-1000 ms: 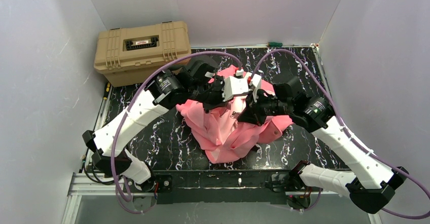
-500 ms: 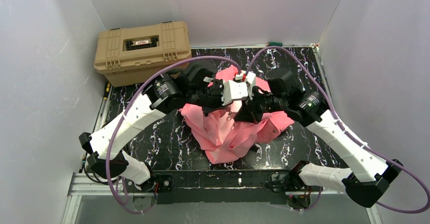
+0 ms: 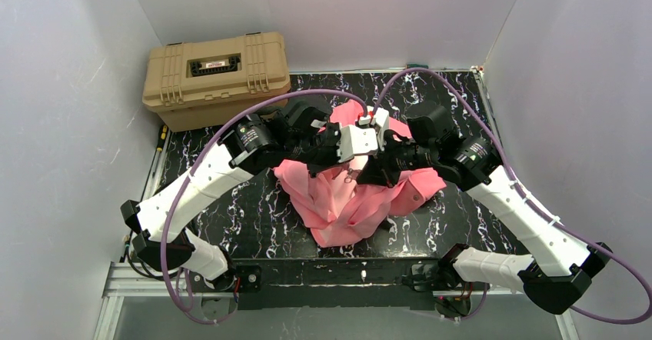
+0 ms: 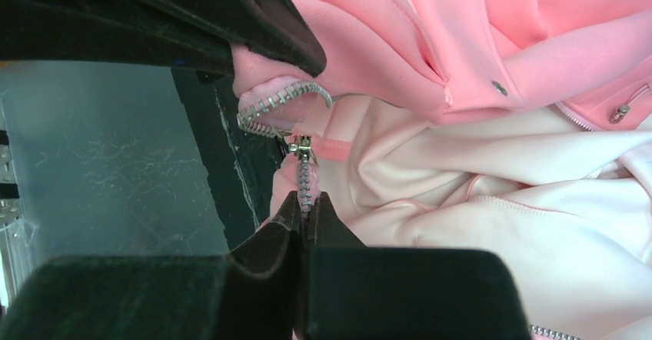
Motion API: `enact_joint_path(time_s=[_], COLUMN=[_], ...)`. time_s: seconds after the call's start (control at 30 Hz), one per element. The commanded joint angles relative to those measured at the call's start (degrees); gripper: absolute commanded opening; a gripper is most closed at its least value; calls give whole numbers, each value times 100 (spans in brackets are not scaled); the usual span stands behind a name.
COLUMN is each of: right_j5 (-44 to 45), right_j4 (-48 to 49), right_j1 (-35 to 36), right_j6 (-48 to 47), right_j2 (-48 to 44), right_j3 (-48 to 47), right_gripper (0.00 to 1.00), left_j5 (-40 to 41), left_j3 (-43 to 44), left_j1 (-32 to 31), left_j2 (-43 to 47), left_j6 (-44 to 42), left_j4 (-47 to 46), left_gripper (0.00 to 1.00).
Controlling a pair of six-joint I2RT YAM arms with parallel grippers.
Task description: Zip up the jacket
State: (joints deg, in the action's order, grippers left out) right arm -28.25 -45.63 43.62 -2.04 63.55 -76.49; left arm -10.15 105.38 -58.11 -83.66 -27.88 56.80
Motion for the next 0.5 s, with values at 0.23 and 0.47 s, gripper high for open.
enact_joint_path(time_s=[0.23,0.47], right_j5=[-104,-154], right_j4=[38,96], right_j1=[13,15], right_j6=[-62,1], right_j2=[-88,-132], right_j3=[-183,-71], right_gripper=[1,1], left_j5=[25,18], left_j3=[245,317], left_j1=[-43,-47], left_j2=[99,51], left_j6=[-16,37], left_j4=[-67,-69], left_gripper=[0,0])
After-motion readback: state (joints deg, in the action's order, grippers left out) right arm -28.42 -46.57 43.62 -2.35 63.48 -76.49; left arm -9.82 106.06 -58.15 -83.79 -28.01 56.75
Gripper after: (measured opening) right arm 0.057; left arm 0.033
